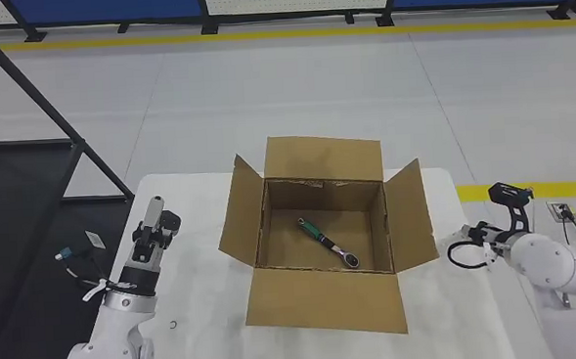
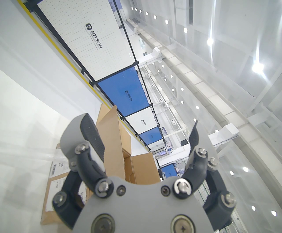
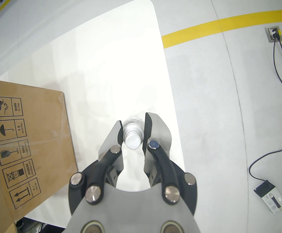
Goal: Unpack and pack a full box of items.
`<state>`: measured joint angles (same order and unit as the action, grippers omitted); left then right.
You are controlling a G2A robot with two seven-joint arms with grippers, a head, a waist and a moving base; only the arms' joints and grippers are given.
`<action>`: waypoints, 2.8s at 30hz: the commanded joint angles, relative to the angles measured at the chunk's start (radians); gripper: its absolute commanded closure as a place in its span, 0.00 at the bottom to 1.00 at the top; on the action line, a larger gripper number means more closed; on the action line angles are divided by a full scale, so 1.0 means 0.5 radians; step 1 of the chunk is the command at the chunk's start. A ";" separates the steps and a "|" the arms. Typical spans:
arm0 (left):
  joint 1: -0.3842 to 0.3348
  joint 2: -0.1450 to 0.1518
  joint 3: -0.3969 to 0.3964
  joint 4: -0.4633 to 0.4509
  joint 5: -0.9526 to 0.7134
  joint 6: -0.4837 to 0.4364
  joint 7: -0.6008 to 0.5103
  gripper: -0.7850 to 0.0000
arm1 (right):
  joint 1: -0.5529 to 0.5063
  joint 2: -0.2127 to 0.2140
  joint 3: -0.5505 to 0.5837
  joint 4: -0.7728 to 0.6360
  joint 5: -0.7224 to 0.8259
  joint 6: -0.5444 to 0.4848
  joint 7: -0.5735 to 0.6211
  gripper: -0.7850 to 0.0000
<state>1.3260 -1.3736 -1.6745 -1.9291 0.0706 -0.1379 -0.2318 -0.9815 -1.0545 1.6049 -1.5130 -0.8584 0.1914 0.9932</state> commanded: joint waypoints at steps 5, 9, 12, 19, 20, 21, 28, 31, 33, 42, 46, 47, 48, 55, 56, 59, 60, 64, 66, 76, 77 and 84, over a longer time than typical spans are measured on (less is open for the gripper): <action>0.000 0.000 0.000 0.000 0.000 0.000 0.000 0.00 | 0.027 0.001 -0.038 0.033 -0.001 -0.008 0.000 0.48; 0.000 0.000 0.000 0.000 0.000 0.000 0.000 0.00 | 0.015 0.003 -0.034 0.015 0.019 -0.017 -0.013 0.05; 0.000 0.000 0.000 0.000 0.000 0.000 0.000 0.00 | -0.005 0.008 -0.022 -0.028 0.023 -0.015 -0.009 0.01; 0.000 0.000 0.000 0.000 0.000 0.000 0.000 0.00 | -0.050 0.017 -0.008 -0.141 0.029 -0.033 0.017 0.00; 0.000 0.000 0.000 0.000 0.000 0.000 0.000 0.00 | -0.053 0.018 -0.009 -0.150 0.030 -0.036 0.016 0.00; 0.000 0.000 0.000 0.000 0.000 0.000 0.000 0.00 | -0.056 0.018 -0.014 -0.161 0.049 -0.059 0.018 0.00; 0.000 0.000 0.000 0.000 0.000 0.000 0.000 0.00 | -0.065 0.023 -0.020 -0.175 0.068 -0.078 0.003 0.01; 0.000 0.000 0.000 0.000 0.000 0.000 0.000 0.00 | -0.067 0.024 -0.033 -0.179 0.081 -0.097 -0.005 0.00; 0.000 0.000 0.000 0.000 0.000 0.000 0.000 0.00 | -0.068 0.024 -0.042 -0.177 0.082 -0.093 -0.012 0.00; 0.000 0.000 0.000 0.000 0.000 0.000 0.000 0.00 | -0.051 0.023 -0.019 -0.111 0.159 0.036 -0.042 0.02; 0.000 0.000 0.000 0.000 0.000 0.000 0.000 0.00 | -0.039 0.022 0.015 -0.051 0.266 0.087 -0.043 0.04; 0.000 0.000 0.000 0.000 0.000 0.000 0.000 0.00 | -0.036 0.023 0.022 -0.035 0.281 0.100 -0.039 0.00; 0.000 0.000 0.000 0.000 0.000 0.000 0.000 0.00 | -0.031 0.024 0.021 -0.023 0.289 0.109 -0.027 0.00; 0.000 0.000 0.000 0.000 0.000 0.000 0.000 0.00 | 0.020 0.029 -0.004 0.071 0.327 0.187 0.097 0.00; 0.000 0.000 0.000 0.000 0.000 0.000 0.000 0.00 | 0.034 0.031 -0.011 0.085 0.340 0.182 0.137 0.00; 0.000 0.000 0.000 0.000 0.000 0.000 0.000 0.00 | 0.068 0.034 -0.036 0.131 0.352 0.166 0.193 0.00; 0.000 0.000 0.000 0.000 0.000 0.000 0.000 0.00 | 0.081 0.035 -0.047 0.150 0.346 0.177 0.202 0.00; 0.000 0.000 0.000 0.000 0.000 0.000 0.000 0.00 | 0.127 0.035 -0.086 0.209 0.342 0.192 0.211 0.00; 0.000 0.000 0.000 0.000 0.000 0.000 0.000 0.00 | 0.137 0.036 -0.089 0.212 0.333 0.201 0.154 0.00; 0.000 0.000 0.000 0.000 0.000 0.000 0.000 0.00 | -0.090 0.039 0.137 -0.357 0.568 0.094 -0.304 0.00; 0.000 0.000 0.000 0.000 0.000 0.000 0.000 0.00 | -0.103 0.041 0.152 -0.441 0.589 0.061 -0.317 0.00; 0.019 0.004 -0.011 -0.010 -0.024 -0.012 0.013 0.00 | -0.125 0.058 0.089 -0.990 0.566 -0.209 -0.236 0.00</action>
<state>1.3336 -1.3726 -1.6766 -1.9329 0.0624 -0.1421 -0.2268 -1.0505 -1.0266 1.6640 -1.9733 -0.5671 0.1035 0.8590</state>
